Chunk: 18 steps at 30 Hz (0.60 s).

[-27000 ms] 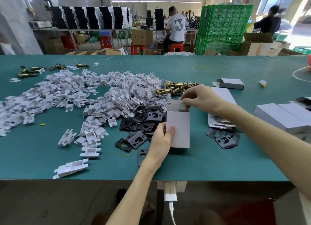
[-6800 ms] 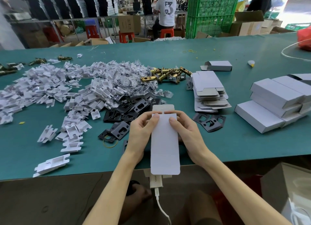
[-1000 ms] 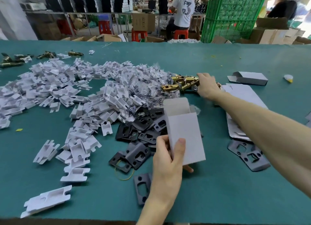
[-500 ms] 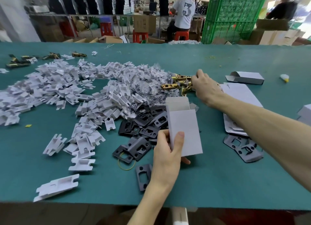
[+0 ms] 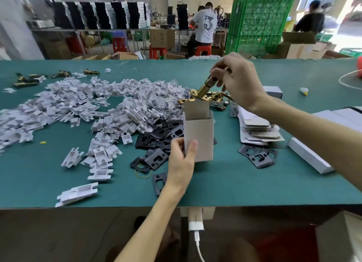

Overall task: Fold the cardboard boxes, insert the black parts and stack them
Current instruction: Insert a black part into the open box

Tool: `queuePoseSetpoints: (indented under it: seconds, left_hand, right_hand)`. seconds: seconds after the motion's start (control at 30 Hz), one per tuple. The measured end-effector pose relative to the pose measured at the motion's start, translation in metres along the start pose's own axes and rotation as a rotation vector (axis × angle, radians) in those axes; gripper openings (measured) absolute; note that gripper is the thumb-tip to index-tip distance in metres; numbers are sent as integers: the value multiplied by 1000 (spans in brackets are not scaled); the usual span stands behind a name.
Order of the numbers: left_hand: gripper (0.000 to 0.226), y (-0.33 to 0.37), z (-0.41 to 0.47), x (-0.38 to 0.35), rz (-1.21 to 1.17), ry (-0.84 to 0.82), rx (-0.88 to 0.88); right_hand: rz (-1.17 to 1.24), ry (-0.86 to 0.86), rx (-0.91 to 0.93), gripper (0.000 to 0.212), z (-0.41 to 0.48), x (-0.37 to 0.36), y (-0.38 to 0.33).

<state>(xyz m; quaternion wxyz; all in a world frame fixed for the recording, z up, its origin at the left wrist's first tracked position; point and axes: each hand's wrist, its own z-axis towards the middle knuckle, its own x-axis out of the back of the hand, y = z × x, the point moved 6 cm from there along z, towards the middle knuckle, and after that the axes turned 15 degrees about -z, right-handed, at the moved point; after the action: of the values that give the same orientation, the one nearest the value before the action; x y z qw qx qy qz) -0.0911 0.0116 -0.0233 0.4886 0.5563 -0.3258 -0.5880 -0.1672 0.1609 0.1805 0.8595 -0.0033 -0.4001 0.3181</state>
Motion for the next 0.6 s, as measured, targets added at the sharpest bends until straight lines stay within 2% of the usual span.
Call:
queuePoseSetpoints:
  seconds: [0.1, 0.23, 0.33, 0.5, 0.6]
  left_hand:
    - [14, 0, 0, -2, 18, -39, 16]
    - [15, -1, 2, -4, 54, -59, 38]
    - [17, -2, 2, -3, 42, -54, 55]
    - [22, -4, 1, -3, 38, -70, 61]
    - [27, -3, 1, -5, 30, -87, 55]
  right_hand:
    - [-5, 42, 87, 12, -5, 20, -20]
    - [-126, -111, 177, 15, -13, 13, -32]
    - [-142, -189, 178, 15, -20, 5, -31]
    - [-132, -179, 199, 15, -24, 9, -35]
    - [-117, -247, 194, 14, -27, 3, -38]
